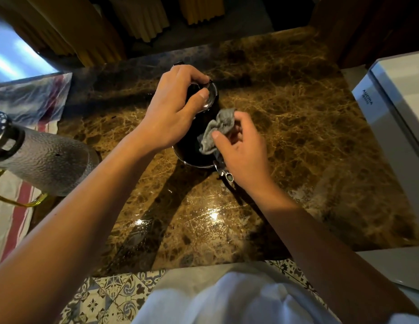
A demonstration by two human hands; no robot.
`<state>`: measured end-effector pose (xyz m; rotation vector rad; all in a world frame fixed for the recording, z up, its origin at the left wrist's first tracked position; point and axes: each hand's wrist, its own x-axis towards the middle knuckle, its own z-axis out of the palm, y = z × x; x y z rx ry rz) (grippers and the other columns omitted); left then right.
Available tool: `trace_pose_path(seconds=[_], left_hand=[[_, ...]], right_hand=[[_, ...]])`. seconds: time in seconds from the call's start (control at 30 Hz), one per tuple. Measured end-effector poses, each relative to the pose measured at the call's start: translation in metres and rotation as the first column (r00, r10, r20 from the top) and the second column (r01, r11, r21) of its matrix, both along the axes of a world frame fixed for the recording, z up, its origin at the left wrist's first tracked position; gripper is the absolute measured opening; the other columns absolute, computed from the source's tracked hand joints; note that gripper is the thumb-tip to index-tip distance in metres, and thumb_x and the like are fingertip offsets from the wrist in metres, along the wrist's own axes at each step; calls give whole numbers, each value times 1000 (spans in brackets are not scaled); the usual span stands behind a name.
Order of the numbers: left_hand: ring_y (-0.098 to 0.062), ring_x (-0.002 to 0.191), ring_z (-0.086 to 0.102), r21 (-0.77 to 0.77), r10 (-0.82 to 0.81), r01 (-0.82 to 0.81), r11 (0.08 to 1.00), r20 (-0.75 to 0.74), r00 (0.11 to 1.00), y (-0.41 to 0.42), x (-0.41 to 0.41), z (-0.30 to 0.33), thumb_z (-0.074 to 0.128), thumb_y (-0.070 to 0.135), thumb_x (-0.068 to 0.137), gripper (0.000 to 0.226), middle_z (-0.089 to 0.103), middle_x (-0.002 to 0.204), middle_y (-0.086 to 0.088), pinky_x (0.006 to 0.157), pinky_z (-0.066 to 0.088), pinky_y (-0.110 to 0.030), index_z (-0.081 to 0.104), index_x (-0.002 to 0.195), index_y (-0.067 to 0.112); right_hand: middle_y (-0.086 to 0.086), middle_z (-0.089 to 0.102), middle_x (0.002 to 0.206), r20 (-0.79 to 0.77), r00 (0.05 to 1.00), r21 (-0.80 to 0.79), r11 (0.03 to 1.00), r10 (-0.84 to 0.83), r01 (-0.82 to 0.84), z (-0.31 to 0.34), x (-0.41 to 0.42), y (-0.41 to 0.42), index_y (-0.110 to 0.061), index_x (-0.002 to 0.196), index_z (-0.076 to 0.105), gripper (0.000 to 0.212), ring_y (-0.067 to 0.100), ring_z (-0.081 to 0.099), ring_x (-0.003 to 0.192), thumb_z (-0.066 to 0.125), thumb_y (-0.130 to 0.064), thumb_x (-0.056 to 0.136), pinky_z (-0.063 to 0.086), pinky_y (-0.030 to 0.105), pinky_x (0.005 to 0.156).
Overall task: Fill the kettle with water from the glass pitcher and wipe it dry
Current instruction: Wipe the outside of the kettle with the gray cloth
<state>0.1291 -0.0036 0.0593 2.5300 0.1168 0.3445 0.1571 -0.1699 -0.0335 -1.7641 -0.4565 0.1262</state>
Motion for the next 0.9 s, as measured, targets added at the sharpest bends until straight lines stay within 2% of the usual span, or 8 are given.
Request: trace_pose_path(seconds=[0.13, 0.3, 0.43, 0.53, 0.6, 0.67, 0.77, 0.9], left_hand=[[-8, 116, 41, -13, 12, -12, 1000, -14, 1000, -1, -1, 2, 49, 25, 104, 29, 48, 126, 8, 93, 30, -11, 55, 131, 15], [-7, 115, 41, -22, 8, -8, 1000, -13, 1000, -1, -1, 1, 50, 24, 103, 29, 48, 125, 9, 95, 34, -20, 55, 130, 15], [-8, 116, 42, -61, -23, 22, 998, -27, 999, 1, -2, 3, 50, 25, 101, 28, 47, 124, 11, 99, 37, -28, 55, 128, 17], [-8, 118, 44, -138, -79, 68, 988, -80, 994, 8, -2, 6, 50, 23, 102, 26, 47, 122, 19, 102, 37, -27, 55, 128, 24], [2, 119, 45, -196, -119, 91, 976, -132, 984, 16, -2, 10, 50, 21, 104, 28, 46, 126, 22, 100, 38, -23, 55, 130, 29], [15, 117, 42, -238, -157, 112, 965, -182, 971, 22, -1, 13, 49, 22, 106, 30, 45, 131, 23, 95, 38, -18, 53, 134, 34], [21, 117, 41, -247, -208, 154, 957, -208, 956, 26, -1, 16, 48, 21, 108, 30, 46, 136, 18, 94, 39, -9, 52, 136, 33], [18, 118, 41, -151, -159, 130, 980, -204, 966, 21, -3, 20, 49, 22, 109, 31, 47, 139, 11, 96, 35, -4, 52, 139, 27]], right_hand=[[2, 69, 107, 35, 999, -36, 999, -23, 24, -14, 0, 2, -17, 129, 53, 35, 18, 68, 95, 61, -32, 98, 54, 28, 76], [-10, 57, 78, -102, 995, -185, 983, -7, -12, -56, -20, -18, -13, 124, 54, 25, 2, 52, 63, 64, -21, 102, 41, 21, 60], [1, 70, 104, -5, 1000, -11, 1000, -13, 13, -15, -14, 0, -16, 119, 58, 25, 15, 69, 94, 68, -26, 99, 57, 32, 75], [-8, 68, 102, 128, 991, 46, 998, -42, 36, 19, -7, 17, -19, 116, 56, 31, 3, 65, 93, 72, -33, 93, 51, 13, 74], [-8, 68, 100, 143, 988, 45, 998, -56, 50, 25, -6, 19, -17, 116, 56, 34, 4, 64, 90, 74, -32, 91, 48, 11, 71], [-3, 70, 105, 98, 995, 4, 1000, -19, 18, 16, -8, 13, -16, 117, 57, 35, 11, 68, 95, 76, -33, 92, 55, 19, 76], [5, 73, 97, -4, 1000, -77, 997, 28, -28, -8, -14, -3, -18, 113, 59, 35, 21, 72, 91, 76, -41, 93, 60, 46, 76], [-5, 75, 91, -18, 999, -60, 997, 41, -42, -9, -12, -8, -26, 105, 60, 25, 9, 74, 86, 76, -41, 92, 63, 42, 73]])
